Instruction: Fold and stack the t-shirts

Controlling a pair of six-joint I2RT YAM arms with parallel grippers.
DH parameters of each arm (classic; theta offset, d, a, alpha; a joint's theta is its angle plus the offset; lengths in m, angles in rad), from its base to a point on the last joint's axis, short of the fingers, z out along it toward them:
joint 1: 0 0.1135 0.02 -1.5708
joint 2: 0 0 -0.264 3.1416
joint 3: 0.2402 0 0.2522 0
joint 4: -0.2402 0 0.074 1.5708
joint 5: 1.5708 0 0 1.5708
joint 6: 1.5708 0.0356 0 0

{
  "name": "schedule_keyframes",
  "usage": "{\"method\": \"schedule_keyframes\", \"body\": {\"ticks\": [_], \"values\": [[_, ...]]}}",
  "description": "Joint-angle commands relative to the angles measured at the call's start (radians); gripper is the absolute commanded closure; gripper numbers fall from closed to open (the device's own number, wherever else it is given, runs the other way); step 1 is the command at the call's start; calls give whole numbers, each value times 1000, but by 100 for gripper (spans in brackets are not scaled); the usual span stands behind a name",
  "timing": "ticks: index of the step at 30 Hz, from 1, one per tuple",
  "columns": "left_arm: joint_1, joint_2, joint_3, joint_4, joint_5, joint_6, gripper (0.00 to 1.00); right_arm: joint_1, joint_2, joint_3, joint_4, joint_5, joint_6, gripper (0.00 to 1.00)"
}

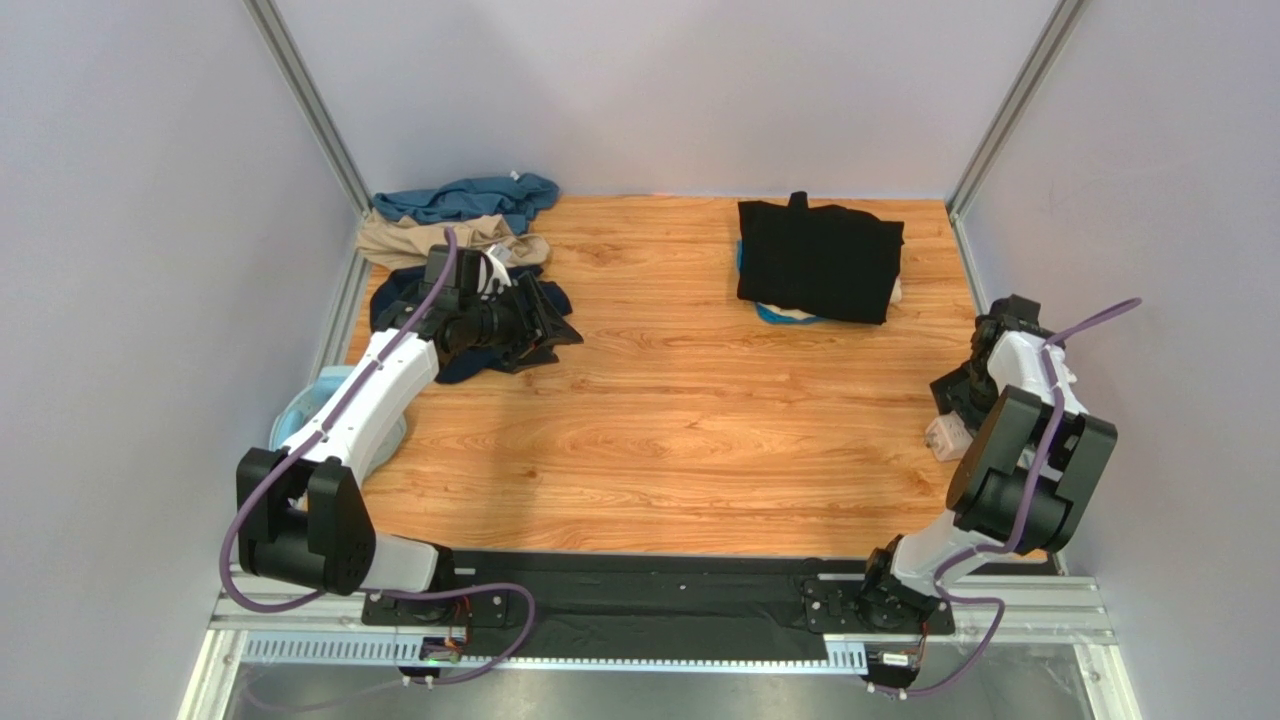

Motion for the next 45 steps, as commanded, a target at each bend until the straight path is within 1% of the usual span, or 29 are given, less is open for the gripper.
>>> {"method": "schedule_keyframes", "body": {"ticks": [1,5,7,8,9,10,11,12,13,14,15,16,17,19,20,23,24,26,27,29,30,33,36,41,45], "values": [[-6,-44,-14,5,18,-14,35,-6,33,39,53,-10,5,0],[-8,-56,-14,-1,10,-11,35,-6,63,9,93,-26,8,0],[-9,-55,-10,-4,11,-10,35,-4,78,8,96,-32,8,2],[-12,-55,-11,-4,10,-8,35,-4,81,8,98,-38,5,10],[-12,-55,-10,-5,11,-8,35,-4,83,5,101,-41,5,14],[-14,-56,-10,-5,11,-8,35,-4,81,2,110,-42,0,21],[-15,-56,-8,-5,13,-7,35,-4,72,-4,118,-52,-6,36],[-17,-56,-10,-5,13,-7,35,-4,66,-17,127,-56,-12,42],[-17,-59,-10,-4,10,-7,35,-4,61,-24,147,-64,-20,52],[-17,-61,-13,-4,10,-7,35,-4,49,-30,156,-81,-23,77],[-19,-61,-13,-4,10,-8,35,-4,44,-45,164,-87,-26,89],[-19,-62,-14,-2,10,-8,35,-4,41,-48,175,-95,-24,96],[-19,-64,-19,-1,10,-10,35,-4,40,-54,184,-117,-29,100],[-19,-65,-24,4,11,-10,35,-3,35,-68,205,-150,-29,100],[-19,-65,-24,4,10,-8,35,-1,35,-73,216,-191,-29,100],[-19,-64,-19,9,10,-5,35,49,29,-85,266,-255,-49,100],[-19,-59,-17,10,10,-4,35,103,32,-87,291,-259,-55,100],[-19,-58,-13,15,10,-1,36,161,52,-59,296,-250,-52,100],[-19,-59,-14,18,10,-1,36,219,87,-45,288,-250,-44,100],[-19,-65,-16,21,7,3,36,275,131,14,273,-250,-29,100],[-19,-67,-17,22,4,3,36,325,157,34,256,-250,-24,100],[-19,-78,-22,19,-1,6,36,405,234,117,221,-237,-20,100],[-19,-99,-21,9,-22,16,36,428,267,150,215,-236,-15,100],[-17,-108,-17,-4,-45,29,36,430,299,186,178,-240,-38,100],[-17,-96,-13,1,-39,30,36,436,307,173,164,-240,-46,100]]}}
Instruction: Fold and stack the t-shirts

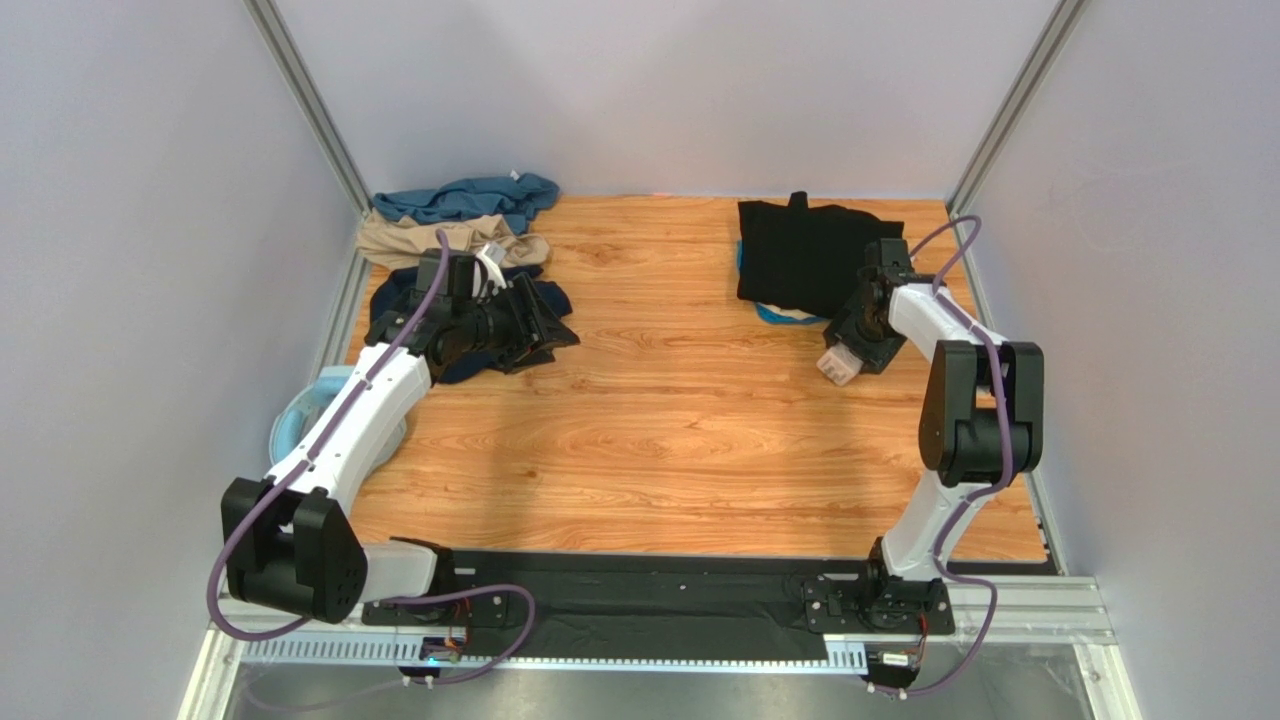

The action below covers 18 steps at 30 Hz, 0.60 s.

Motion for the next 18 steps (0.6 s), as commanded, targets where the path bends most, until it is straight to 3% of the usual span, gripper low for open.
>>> {"method": "schedule_keyframes", "body": {"ticks": [1,18], "values": [[-4,-7,12,7,-1,19,36,6,55,-27,-58,-22,-17,100],[-4,8,2,9,14,21,36,261,-86,-90,-268,-86,-162,100]]}}
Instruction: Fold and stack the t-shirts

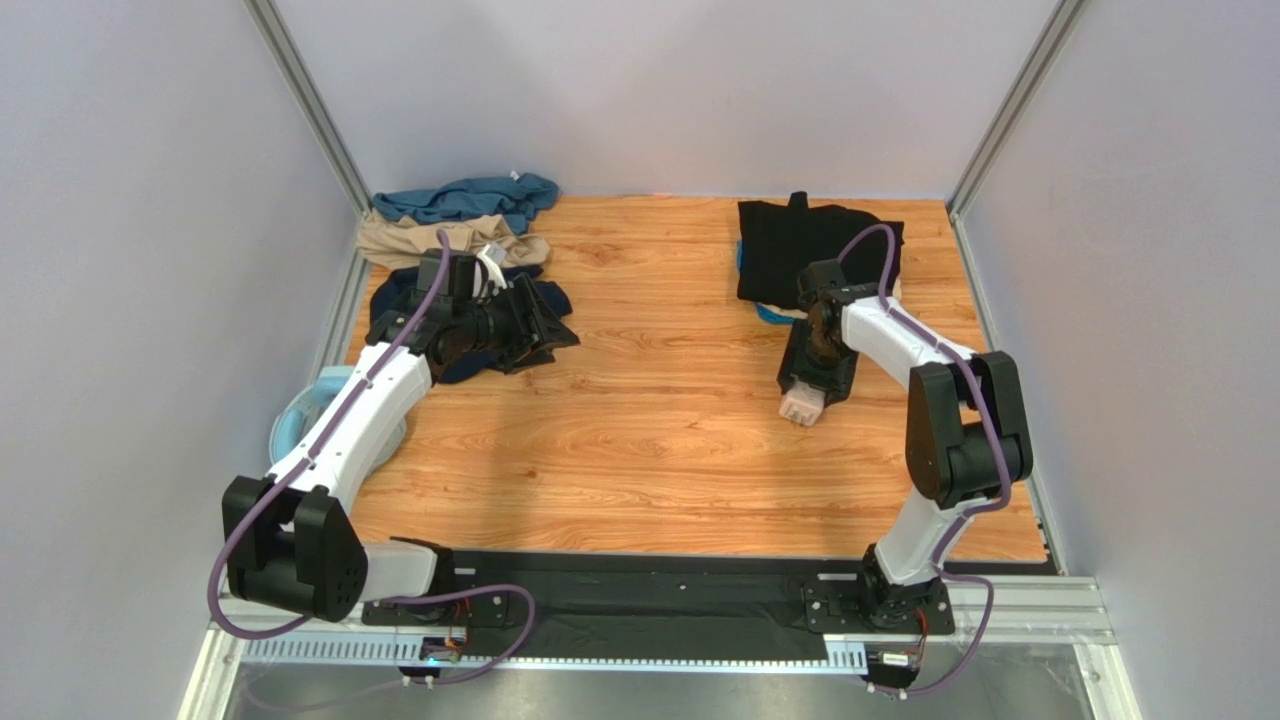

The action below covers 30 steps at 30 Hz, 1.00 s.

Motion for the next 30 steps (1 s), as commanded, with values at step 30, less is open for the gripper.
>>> {"method": "schedule_keyframes", "body": {"ticks": [30], "values": [[-4,8,27,-20,4,59,36,-87,-172,-275,-142,-11,46,100]]}}
